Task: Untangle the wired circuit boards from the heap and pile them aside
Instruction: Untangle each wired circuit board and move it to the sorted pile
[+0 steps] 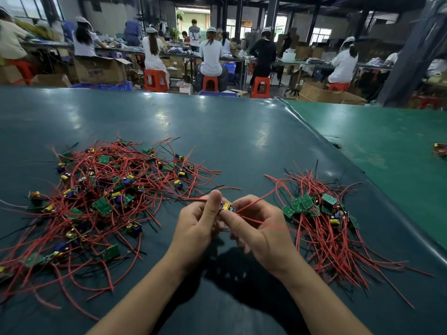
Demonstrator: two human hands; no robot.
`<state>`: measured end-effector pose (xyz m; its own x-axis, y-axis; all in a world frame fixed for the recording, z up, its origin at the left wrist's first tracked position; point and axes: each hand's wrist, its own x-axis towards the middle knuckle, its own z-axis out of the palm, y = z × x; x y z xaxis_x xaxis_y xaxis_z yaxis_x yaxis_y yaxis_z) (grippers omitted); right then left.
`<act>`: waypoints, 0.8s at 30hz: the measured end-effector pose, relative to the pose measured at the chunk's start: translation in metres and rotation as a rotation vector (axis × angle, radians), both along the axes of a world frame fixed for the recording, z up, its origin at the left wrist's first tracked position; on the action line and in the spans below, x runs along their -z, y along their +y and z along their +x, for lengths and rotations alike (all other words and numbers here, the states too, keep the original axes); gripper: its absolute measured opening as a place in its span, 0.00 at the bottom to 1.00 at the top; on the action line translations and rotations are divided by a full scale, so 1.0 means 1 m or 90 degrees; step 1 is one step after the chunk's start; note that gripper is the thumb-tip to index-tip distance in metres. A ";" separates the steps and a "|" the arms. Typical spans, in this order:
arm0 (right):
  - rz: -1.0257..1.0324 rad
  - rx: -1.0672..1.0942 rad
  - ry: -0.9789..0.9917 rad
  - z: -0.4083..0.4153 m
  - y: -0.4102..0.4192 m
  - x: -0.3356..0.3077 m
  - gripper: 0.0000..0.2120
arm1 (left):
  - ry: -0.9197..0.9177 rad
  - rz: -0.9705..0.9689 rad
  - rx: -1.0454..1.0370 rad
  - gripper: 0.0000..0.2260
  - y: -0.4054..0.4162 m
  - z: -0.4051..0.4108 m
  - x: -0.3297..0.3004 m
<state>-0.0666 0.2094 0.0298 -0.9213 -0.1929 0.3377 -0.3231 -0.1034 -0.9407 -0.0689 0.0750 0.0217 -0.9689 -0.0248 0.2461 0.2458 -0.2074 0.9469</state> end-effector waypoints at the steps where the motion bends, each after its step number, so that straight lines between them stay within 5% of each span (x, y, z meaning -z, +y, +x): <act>1: -0.008 0.033 0.017 0.000 -0.001 -0.001 0.06 | 0.006 -0.038 -0.011 0.38 0.000 0.000 0.001; 3: -0.056 0.155 0.028 -0.002 -0.001 -0.004 0.08 | 0.054 -0.138 -0.064 0.36 -0.002 0.000 0.004; 6: -0.294 0.318 -0.068 -0.010 0.011 -0.010 0.15 | 0.173 -0.369 -0.203 0.26 -0.011 -0.002 0.007; 9: -0.489 0.276 -0.261 -0.018 0.022 -0.010 0.20 | 0.233 -0.606 -0.388 0.17 -0.022 -0.007 0.007; 12: -0.462 0.207 -0.310 -0.021 0.017 -0.005 0.19 | 0.128 -0.779 -0.566 0.10 -0.038 -0.015 0.007; 18: -0.357 0.201 -0.284 -0.020 0.014 -0.004 0.19 | -0.213 -0.828 -0.634 0.22 -0.070 -0.021 0.004; 24: -0.346 0.172 -0.291 -0.020 0.015 -0.003 0.18 | -0.172 -0.779 -0.599 0.15 -0.077 -0.020 0.003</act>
